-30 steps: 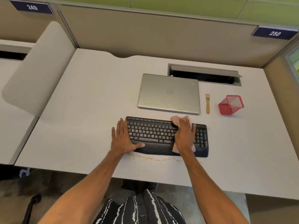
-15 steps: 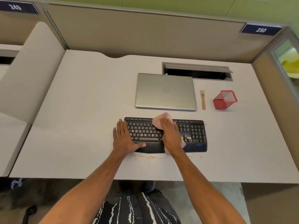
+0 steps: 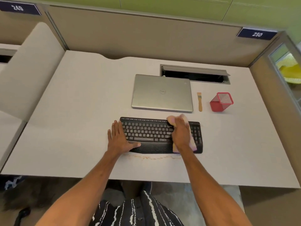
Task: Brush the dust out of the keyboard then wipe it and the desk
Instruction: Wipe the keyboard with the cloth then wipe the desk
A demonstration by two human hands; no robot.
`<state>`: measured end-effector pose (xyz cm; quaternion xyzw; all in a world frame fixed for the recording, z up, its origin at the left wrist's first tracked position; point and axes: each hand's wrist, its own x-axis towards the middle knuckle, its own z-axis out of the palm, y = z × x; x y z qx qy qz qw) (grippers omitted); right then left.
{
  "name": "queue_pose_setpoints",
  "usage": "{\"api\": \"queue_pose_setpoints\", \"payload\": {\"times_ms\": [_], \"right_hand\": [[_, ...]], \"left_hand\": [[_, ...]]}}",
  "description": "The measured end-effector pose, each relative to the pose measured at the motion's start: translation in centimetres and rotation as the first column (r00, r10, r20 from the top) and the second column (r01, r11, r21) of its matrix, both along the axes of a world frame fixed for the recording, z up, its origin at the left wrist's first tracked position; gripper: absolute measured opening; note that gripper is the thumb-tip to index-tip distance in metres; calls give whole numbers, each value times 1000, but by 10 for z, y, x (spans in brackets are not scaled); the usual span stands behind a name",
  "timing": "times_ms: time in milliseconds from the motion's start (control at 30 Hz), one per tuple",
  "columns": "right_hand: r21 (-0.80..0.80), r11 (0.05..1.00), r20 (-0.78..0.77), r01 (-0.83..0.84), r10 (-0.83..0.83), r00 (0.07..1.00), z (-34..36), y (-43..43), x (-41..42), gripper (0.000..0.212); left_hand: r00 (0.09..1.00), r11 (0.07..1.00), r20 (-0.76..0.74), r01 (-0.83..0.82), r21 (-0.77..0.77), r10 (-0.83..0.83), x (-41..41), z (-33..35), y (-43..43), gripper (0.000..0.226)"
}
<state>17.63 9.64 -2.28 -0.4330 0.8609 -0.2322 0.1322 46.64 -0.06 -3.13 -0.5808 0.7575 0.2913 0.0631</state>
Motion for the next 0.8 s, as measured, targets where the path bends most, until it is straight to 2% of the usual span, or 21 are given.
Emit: {"api": "queue_pose_setpoints", "payload": {"times_ms": [100, 133, 200, 333, 400, 500, 567, 633, 733, 800], "right_hand": [[-16, 970, 27, -243, 244, 970, 7, -10, 36, 46], [-21, 949, 4, -313, 314, 950, 7, -11, 44, 52], [-10, 936, -30, -353, 353, 935, 3, -12, 48, 67], [10, 981, -90, -196, 196, 976, 4, -1, 24, 65], [8, 996, -105, -87, 87, 991, 4, 7, 4, 62], [10, 993, -166, 115, -111, 980, 6, 19, -29, 59], [53, 979, -215, 195, -179, 960, 2, 27, -48, 63], [78, 973, -224, 217, -195, 955, 0, 28, -52, 62], [0, 986, -71, 166, -166, 984, 12, 16, -31, 49], [-46, 998, -24, 52, -53, 998, 20, 8, -9, 47]], "left_hand": [[1000, 1000, -27, 2, -18, -3, 3, -5, 2, 166], [1000, 1000, -28, 8, -14, -8, 2, -5, 2, 166], [1000, 1000, -24, 11, -21, -12, 1, -6, 0, 167], [999, 1000, -32, 18, -23, -19, 2, -9, -2, 168], [996, 1000, -82, 20, -20, -21, 5, -12, -1, 168], [990, 999, -143, 9, -50, -16, 12, -17, -4, 173], [986, 997, -161, 21, -74, -33, 15, -19, -7, 174], [982, 995, -184, 23, -93, -40, 16, -19, -7, 173], [979, 995, -203, 15, -100, -36, 17, -20, -6, 170], [979, 994, -202, 18, -111, -40, 18, -20, -6, 170]]}}
